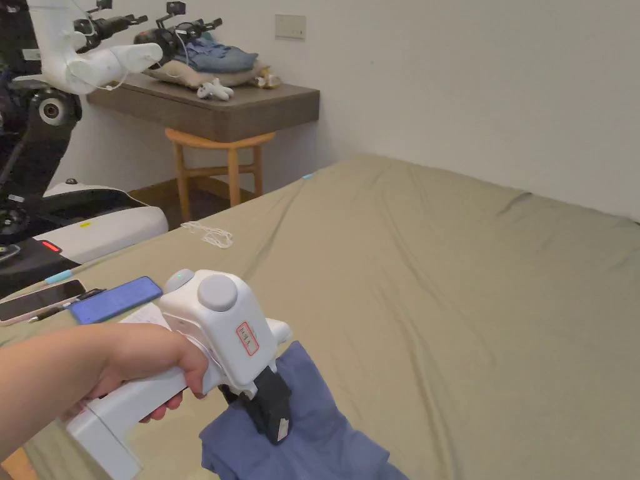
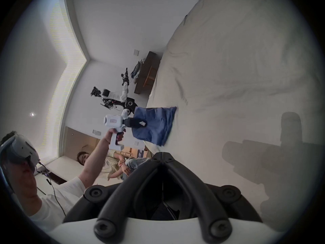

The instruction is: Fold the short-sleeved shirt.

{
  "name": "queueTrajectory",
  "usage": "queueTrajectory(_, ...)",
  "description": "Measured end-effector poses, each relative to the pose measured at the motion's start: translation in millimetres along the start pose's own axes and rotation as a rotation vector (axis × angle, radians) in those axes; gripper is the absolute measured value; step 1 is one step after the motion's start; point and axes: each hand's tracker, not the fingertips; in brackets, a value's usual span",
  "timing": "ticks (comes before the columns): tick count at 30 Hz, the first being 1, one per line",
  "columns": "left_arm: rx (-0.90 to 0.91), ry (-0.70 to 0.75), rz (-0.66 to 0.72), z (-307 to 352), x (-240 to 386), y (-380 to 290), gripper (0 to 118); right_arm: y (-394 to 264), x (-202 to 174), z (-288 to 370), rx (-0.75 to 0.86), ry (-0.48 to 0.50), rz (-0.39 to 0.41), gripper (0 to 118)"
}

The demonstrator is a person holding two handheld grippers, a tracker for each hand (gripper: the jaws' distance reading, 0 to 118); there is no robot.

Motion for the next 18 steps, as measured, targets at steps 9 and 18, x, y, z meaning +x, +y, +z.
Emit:
queueTrajectory(9, -0.113, 0.366, 0.036, -5, -73, 4, 23, 4, 0, 10, 0.018, -0.092, 0.040, 2)
queueTrajectory(18, 0.004, 0.497, 0.011, 23, -34, -21, 108, -24, -16, -9, 0.022, -0.128, 0.061, 2)
